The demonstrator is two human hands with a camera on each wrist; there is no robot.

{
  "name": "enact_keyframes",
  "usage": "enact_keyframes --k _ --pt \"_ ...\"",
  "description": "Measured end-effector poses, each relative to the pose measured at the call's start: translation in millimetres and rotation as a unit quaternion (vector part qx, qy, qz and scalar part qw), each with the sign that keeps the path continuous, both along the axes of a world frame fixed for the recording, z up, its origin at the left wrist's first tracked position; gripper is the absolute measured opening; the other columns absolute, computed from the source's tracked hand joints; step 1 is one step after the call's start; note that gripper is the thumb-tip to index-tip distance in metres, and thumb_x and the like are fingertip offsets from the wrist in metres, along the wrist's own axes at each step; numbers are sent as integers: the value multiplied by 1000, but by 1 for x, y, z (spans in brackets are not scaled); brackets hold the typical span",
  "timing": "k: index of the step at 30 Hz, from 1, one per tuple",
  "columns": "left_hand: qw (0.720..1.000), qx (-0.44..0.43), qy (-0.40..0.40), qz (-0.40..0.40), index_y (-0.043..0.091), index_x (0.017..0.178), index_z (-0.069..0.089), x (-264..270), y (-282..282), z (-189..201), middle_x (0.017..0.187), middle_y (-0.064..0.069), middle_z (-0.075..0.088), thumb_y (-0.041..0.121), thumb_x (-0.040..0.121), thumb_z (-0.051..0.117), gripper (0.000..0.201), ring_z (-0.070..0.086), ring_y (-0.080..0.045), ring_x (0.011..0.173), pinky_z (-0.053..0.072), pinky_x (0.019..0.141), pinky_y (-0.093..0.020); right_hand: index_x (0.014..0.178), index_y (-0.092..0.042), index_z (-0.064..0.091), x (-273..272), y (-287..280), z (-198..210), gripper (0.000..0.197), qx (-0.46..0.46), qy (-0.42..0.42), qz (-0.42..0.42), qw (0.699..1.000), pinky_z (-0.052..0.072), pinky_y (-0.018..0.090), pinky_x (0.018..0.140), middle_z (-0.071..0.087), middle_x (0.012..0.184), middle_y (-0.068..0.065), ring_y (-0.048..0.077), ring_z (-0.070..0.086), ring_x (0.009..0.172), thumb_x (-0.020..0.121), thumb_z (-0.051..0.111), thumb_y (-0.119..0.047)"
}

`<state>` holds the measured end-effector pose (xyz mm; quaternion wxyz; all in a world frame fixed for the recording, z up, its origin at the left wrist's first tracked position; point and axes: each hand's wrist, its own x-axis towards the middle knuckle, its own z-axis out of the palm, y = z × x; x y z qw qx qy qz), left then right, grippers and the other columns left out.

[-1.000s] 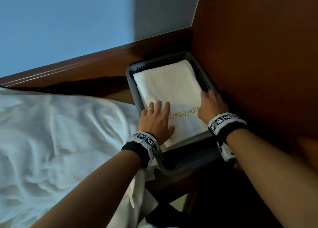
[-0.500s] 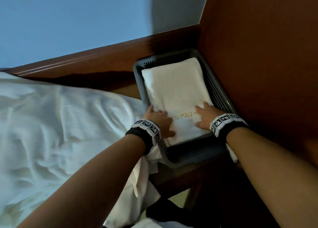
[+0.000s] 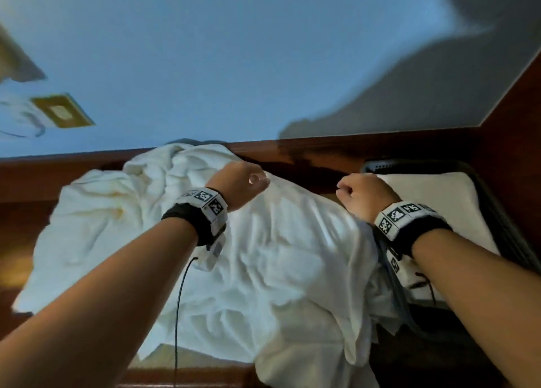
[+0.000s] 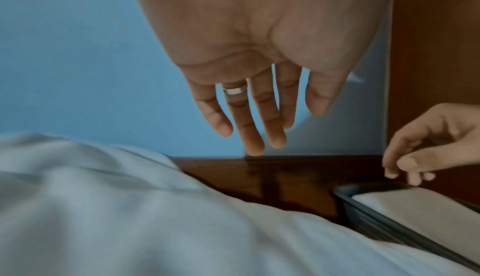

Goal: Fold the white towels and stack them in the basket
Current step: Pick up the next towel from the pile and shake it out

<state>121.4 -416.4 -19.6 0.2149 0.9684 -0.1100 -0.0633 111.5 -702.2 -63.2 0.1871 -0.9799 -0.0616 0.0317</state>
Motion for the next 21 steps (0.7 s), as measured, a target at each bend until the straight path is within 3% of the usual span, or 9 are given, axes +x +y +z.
enact_keyframes --k 3,6,9,11,14,17,19,21 --pt "998 12 -41 45 22 90 76 -2 90 20 93 1 73 41 91 62 23 67 -21 90 53 85 -38 85 -14 67 2 91 18 26 5 -24 72 997 53 43 75 69 91 6 34 64 88 87 48 -32" --pt "995 49 -56 66 18 96 77 -7 176 36 99 -5 74 34 93 64 21 67 -27 94 49 84 -33 95 -16 67 -2 178 28 24 -15 -32 127 991 52 40 82 68 102 5 31 63 98 93 49 -31" --pt "992 103 -47 56 21 99 77 -9 252 34 104 -5 74 35 95 61 21 66 -30 98 53 87 -38 114 -18 67 -11 262 25 28 -11 -23 144 989 48 36 92 67 114 2 26 60 109 98 52 -36" --pt "989 144 -27 28 25 110 74 -6 292 22 114 -2 72 37 97 58 24 65 -28 107 51 92 -37 115 -19 66 -18 313 17 31 2 -8 140 990 48 36 90 65 114 2 26 60 107 98 53 -41" --pt "981 187 -18 -50 31 137 59 11 325 -5 139 2 58 36 99 54 39 53 -26 127 46 102 -40 112 -18 65 -27 377 1 34 -16 -13 137 990 48 34 83 62 112 1 26 60 102 97 53 -46" --pt "966 224 -33 -128 34 148 45 30 334 -28 154 3 44 29 101 50 48 42 -28 138 40 108 -43 113 -17 62 -30 420 -13 35 -55 -10 118 991 45 35 81 56 113 3 27 56 104 96 51 -46" --pt "956 250 -36 -148 35 152 38 42 341 -42 158 2 38 28 101 48 53 37 -29 142 36 111 -44 118 -18 58 -28 435 -20 37 -76 7 79 994 44 36 82 51 119 4 27 54 110 96 51 -47" --pt "954 255 -28 -153 36 149 40 51 350 -52 152 -2 43 32 100 49 50 43 -31 136 37 109 -46 123 -20 54 -24 443 -27 41 -100 20 50 993 43 37 83 47 123 5 28 50 113 94 53 -49"
